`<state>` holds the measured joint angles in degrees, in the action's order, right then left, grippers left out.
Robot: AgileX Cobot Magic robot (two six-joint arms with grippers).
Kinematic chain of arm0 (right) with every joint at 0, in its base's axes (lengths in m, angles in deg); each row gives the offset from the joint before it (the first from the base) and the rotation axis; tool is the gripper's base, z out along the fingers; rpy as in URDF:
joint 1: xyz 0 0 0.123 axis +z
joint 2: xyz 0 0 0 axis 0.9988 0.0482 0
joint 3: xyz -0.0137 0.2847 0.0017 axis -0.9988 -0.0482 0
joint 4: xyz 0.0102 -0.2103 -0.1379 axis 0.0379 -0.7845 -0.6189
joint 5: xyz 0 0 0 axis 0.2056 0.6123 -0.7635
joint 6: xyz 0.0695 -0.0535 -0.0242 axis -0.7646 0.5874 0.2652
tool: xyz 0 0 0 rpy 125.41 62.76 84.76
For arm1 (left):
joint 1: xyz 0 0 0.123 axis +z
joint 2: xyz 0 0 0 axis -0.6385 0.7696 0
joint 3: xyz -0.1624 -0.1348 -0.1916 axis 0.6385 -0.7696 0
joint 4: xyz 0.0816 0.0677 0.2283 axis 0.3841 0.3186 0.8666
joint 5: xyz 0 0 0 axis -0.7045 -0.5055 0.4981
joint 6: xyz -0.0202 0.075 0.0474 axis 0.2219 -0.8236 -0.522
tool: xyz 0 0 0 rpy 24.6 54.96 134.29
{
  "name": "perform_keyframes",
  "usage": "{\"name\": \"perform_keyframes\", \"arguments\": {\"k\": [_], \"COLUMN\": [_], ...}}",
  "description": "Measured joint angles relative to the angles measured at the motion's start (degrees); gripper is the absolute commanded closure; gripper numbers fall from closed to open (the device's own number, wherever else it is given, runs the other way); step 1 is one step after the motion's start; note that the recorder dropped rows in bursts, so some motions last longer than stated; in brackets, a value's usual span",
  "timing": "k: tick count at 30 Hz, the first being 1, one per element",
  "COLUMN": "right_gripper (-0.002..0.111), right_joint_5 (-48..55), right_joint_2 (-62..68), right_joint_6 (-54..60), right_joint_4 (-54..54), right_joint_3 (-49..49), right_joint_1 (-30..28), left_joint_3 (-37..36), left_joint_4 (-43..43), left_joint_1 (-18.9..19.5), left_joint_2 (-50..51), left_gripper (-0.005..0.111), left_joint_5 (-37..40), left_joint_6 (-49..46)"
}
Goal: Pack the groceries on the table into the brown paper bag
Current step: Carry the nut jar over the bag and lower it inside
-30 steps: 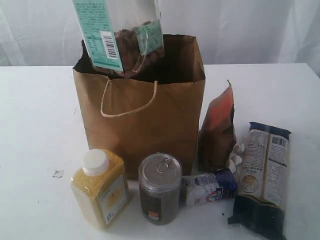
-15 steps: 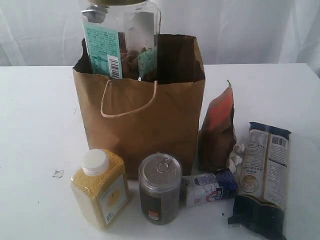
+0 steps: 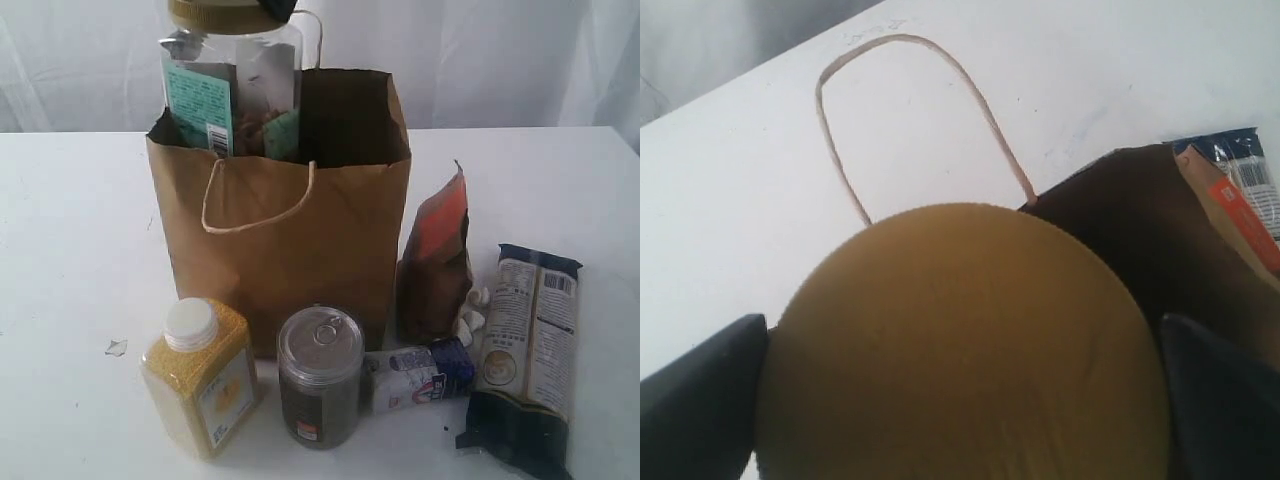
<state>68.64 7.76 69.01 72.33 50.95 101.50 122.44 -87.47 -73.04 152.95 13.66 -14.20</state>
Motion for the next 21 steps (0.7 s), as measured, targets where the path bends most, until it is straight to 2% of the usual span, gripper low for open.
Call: {"name": "perform_keyframes", "arguments": {"k": [21], "right_gripper": [0.108], "right_joint_5": [0.0], "right_joint_2": [0.0], "right_joint_6": [0.0], "right_joint_4": [0.0], "right_joint_3": [0.0], "right_joint_1": [0.0], "left_joint_3": [-1.3], "left_joint_4": [-2.2], "left_joint_1": [0.0], "left_joint_2": [2.2], "left_gripper": [0.107], "left_joint_5": [0.2], "left_joint_6": [-1.1]}}
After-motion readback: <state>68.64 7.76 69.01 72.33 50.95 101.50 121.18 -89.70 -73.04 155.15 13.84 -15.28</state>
